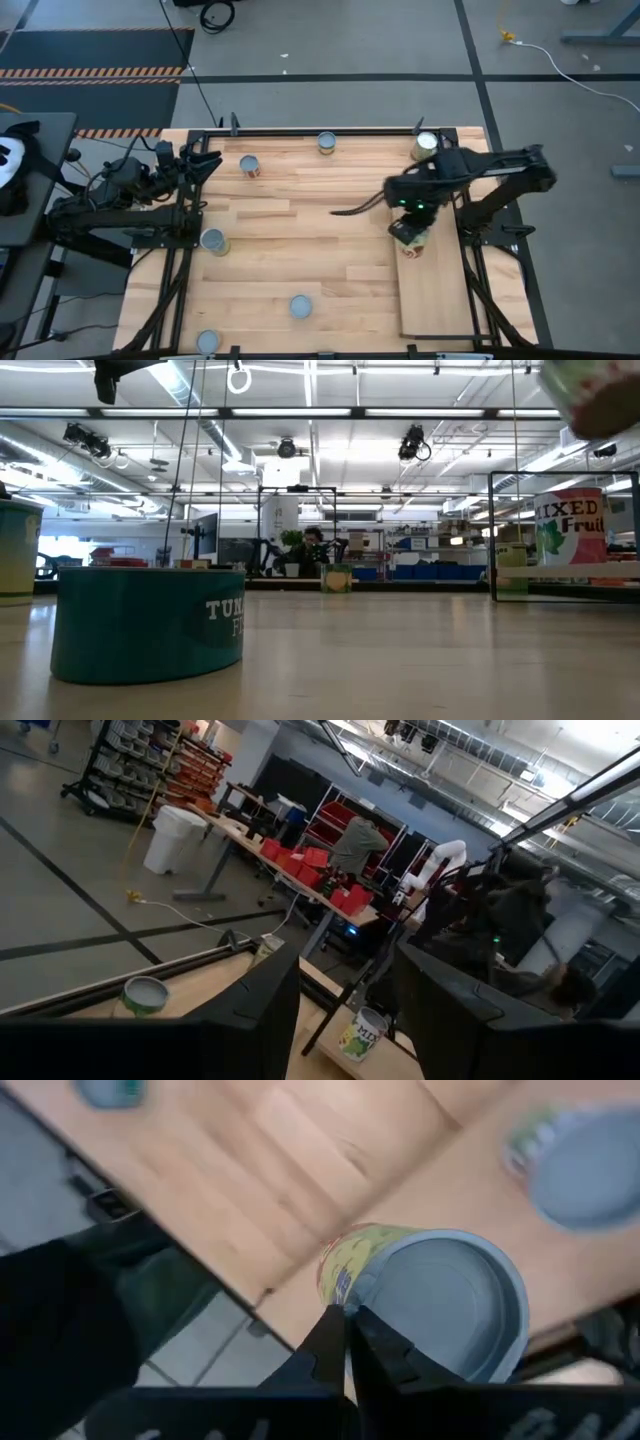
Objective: Pick and place cans onto a shelf
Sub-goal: Put the canned spaghetti sauce on the shelf
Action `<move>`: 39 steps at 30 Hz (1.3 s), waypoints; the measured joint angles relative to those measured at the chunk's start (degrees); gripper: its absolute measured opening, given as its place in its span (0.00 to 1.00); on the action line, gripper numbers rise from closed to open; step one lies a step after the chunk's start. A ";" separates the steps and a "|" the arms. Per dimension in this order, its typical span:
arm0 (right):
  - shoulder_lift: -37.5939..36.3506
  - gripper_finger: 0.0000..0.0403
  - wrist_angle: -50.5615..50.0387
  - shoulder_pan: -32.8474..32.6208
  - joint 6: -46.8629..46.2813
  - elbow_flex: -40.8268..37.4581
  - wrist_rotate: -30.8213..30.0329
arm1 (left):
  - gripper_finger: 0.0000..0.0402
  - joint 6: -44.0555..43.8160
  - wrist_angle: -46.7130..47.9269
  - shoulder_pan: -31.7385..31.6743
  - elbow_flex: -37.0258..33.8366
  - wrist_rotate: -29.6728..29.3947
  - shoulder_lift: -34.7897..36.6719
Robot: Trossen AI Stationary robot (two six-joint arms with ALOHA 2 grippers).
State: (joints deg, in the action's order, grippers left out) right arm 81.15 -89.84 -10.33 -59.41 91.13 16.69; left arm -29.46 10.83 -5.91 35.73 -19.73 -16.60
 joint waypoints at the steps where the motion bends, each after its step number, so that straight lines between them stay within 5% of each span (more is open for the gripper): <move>1: -1.94 0.03 -0.18 -0.28 -1.75 -3.11 -0.79 | 0.42 0.37 0.00 0.00 0.00 0.00 0.00; 8: -14.98 0.03 -0.37 1.46 -12.86 -23.44 -12.56 | 0.42 1.50 0.11 0.00 0.00 0.00 0.00; 15: -21.34 0.03 -0.18 4.68 -13.97 -34.52 -16.78 | 0.42 -3.30 0.20 -0.02 0.00 0.02 0.00; 23: -21.31 0.03 0.04 6.73 -18.26 -37.28 -23.41 | 0.42 -4.87 0.17 0.00 0.00 5.11 0.00; 39: -21.17 0.09 1.45 7.19 -31.83 -37.30 -22.73 | 0.42 -4.03 0.19 0.02 0.00 12.13 0.00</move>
State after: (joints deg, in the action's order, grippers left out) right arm 59.99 -88.38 -3.14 -91.24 53.82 -6.04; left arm -33.49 11.02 -5.89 35.73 -7.60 -16.60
